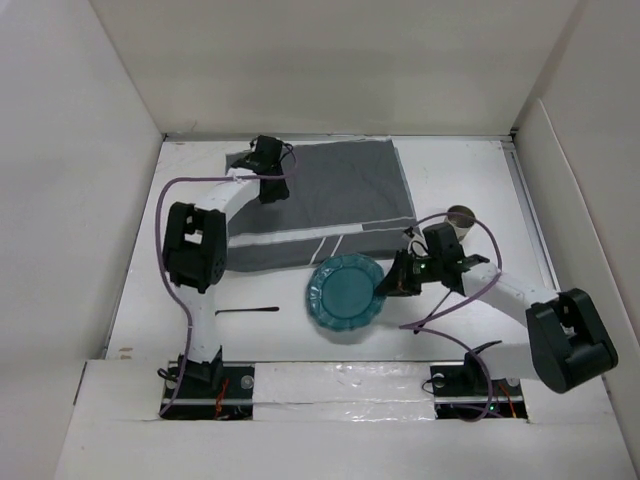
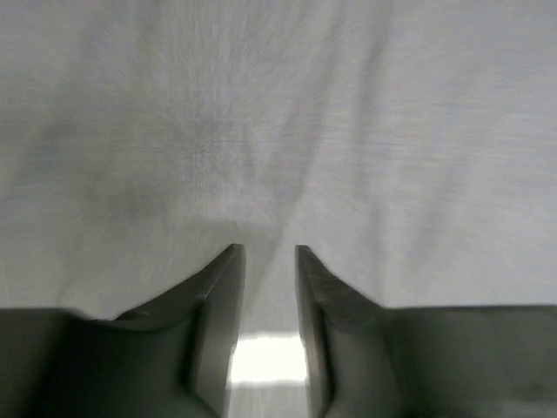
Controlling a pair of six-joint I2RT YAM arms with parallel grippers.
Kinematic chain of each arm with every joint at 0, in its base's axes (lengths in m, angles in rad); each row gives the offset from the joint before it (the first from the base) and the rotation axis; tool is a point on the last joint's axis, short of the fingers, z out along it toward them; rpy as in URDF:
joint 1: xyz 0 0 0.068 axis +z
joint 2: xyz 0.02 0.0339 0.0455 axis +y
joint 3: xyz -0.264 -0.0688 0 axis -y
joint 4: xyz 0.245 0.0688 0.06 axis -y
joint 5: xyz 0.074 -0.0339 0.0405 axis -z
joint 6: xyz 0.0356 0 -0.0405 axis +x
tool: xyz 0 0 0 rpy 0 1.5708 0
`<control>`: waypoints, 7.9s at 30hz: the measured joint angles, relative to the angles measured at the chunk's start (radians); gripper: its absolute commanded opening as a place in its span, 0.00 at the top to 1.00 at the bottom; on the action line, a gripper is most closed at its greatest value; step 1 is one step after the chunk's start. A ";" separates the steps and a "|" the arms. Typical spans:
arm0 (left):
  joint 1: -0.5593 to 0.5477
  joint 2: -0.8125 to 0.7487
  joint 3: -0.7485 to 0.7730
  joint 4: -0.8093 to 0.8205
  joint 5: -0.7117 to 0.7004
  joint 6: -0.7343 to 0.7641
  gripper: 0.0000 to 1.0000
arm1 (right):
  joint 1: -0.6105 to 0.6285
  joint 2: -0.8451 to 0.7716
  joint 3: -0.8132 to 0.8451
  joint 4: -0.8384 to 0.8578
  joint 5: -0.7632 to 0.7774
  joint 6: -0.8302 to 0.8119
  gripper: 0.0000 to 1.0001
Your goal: Set the dinner table for one person
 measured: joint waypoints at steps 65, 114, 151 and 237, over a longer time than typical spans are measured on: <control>0.000 -0.698 -0.431 0.088 0.122 0.032 0.84 | -0.345 0.151 0.753 -0.330 0.763 0.057 0.79; 0.000 -0.655 -0.528 0.121 0.203 0.024 0.80 | -0.170 1.126 1.943 -0.675 0.838 -0.098 1.00; 0.000 -0.611 -0.277 0.085 0.122 0.013 1.00 | -0.249 0.751 1.645 -0.459 0.534 -0.052 1.00; -0.028 -1.225 -0.132 -0.389 -0.314 -0.132 0.98 | 0.839 0.900 1.278 -0.214 0.981 -0.365 1.00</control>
